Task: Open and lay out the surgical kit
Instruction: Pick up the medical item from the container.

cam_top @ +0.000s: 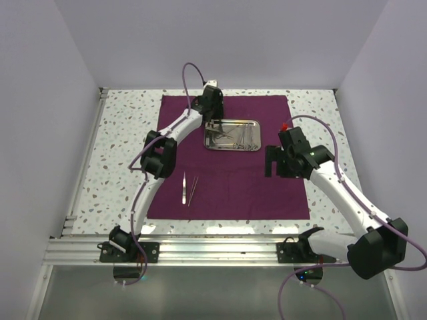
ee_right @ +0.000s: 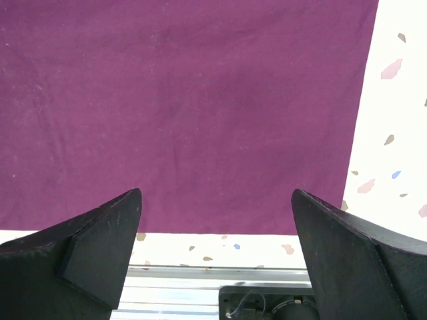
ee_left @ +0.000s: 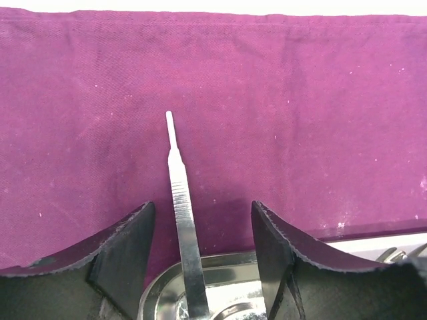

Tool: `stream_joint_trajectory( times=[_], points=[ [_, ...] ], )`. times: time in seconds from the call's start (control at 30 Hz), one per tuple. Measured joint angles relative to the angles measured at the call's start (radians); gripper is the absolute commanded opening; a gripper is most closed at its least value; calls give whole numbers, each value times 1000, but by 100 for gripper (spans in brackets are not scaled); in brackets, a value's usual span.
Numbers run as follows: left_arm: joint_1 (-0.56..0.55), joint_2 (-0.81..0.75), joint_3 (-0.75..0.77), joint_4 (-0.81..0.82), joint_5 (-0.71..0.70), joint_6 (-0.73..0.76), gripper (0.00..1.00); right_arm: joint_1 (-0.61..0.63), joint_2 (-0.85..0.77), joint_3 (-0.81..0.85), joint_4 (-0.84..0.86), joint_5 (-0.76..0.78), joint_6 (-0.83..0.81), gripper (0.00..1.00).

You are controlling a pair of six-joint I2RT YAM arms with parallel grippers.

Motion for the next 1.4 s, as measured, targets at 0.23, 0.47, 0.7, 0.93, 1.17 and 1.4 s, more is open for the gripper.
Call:
stream_joint_trajectory(
  times=[0.23,0.47,0.7,0.93,1.17,1.4],
  points=[
    [0,0,-1,-15,-17,-2,45,0,-17,-11,0,0,-12,98],
    [0,0,-1,-32,-35,-2,25,0,-35,-27,3,2,-27,98],
    [-2,0,-1,-39,-45,-1,0,0,-39,-42,8,0,-37,98],
    [-2,0,-3,-37,-43,0,0,0,-40,-42,16,-2,-42,98],
    [-1,-7,-5,-40,-35,-3,0,0,-52,-49,21,-2,-42,98],
    [-6,-96,-58,-76,-36,-6,0,0,-79,-60,27,-2,-40,98]
  ],
)
